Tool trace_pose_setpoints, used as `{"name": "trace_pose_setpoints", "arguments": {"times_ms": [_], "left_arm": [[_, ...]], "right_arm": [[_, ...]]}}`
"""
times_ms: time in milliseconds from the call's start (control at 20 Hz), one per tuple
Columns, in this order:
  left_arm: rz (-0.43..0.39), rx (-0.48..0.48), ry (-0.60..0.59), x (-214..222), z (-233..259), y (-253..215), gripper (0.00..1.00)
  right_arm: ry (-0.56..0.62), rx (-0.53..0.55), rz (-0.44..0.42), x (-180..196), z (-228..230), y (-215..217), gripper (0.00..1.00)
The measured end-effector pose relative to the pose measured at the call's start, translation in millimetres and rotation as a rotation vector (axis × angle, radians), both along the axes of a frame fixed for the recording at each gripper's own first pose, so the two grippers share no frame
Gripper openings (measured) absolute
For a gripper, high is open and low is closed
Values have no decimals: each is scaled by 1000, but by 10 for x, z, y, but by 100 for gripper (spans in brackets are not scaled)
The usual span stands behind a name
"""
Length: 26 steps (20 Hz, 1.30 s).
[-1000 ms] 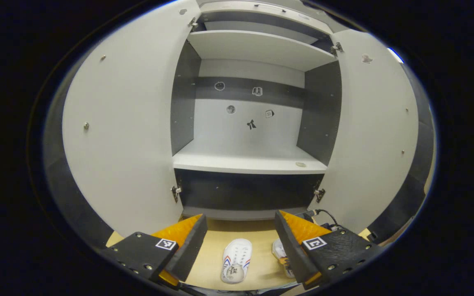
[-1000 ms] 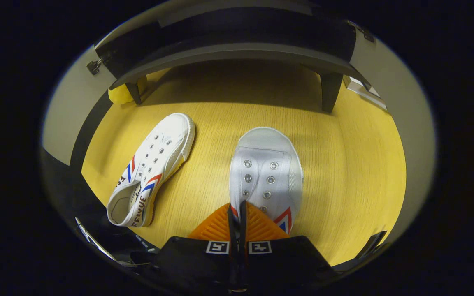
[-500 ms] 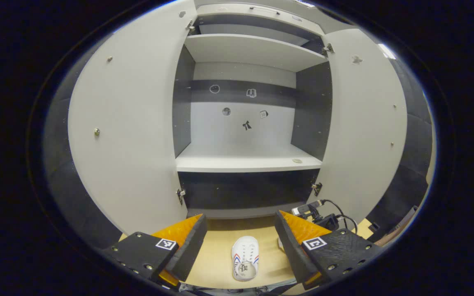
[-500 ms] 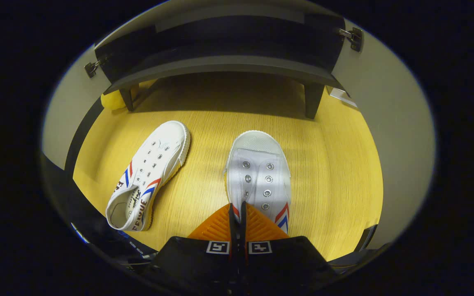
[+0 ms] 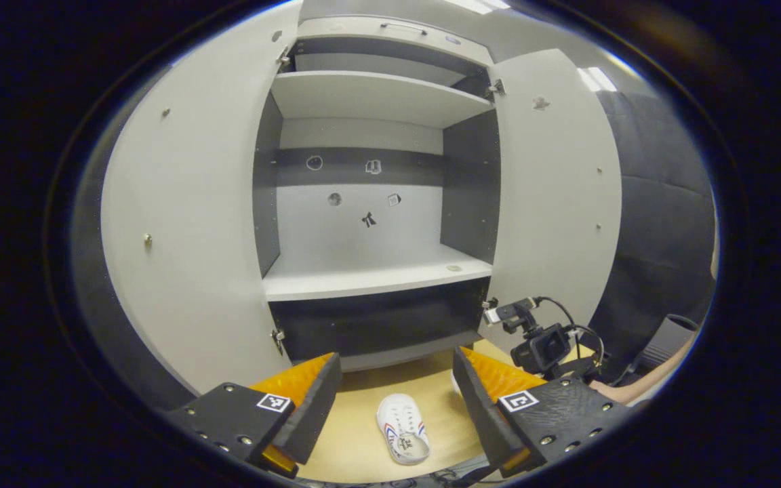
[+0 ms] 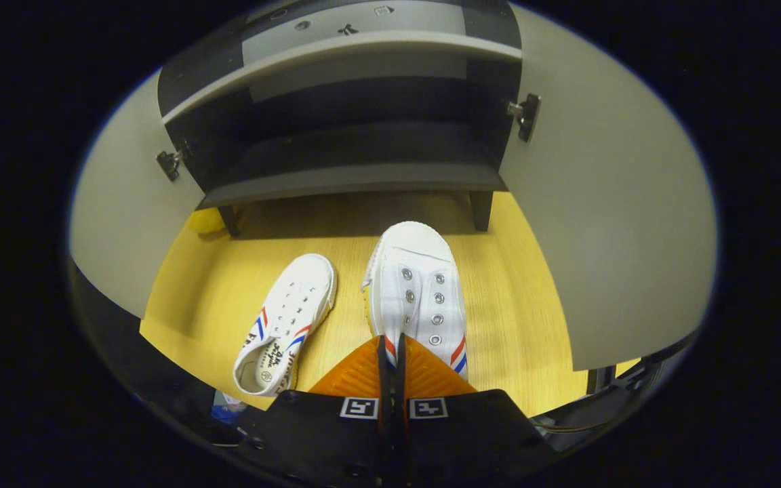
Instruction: Grab one shoe with the right hand and put it into the shoe cabinet, grab the other shoe with the left hand and put it into the shoe cabinet; then close the right door with the right hand and the left door with the left hand.
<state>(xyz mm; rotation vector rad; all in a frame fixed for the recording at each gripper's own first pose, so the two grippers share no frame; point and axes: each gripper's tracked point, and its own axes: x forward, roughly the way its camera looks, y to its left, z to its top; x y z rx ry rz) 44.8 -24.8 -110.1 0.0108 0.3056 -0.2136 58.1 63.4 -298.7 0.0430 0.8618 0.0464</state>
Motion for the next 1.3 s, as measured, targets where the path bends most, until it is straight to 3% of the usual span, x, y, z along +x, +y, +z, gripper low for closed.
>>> {"name": "trace_pose_setpoints", "arguments": {"times_ms": [250,500,800,1200,1300], "left_arm": [[-35,-28,-10,-61,-50,-7,95],[-51,-33,1,-132,-134,-22,94],[-7,-15,6,-130,-159,107,94],[88,20,-19,-26,-28,284,94],[105,37,-16,-7,-17,300,99]], "right_arm": [[-148,-10,49,-164,667,105,3],[-328,-1,52,3,1432,165,2],[-524,17,68,482,2281,208,2],[-705,51,82,1318,3076,200,2],[-737,53,92,1543,3210,212,2]]}}
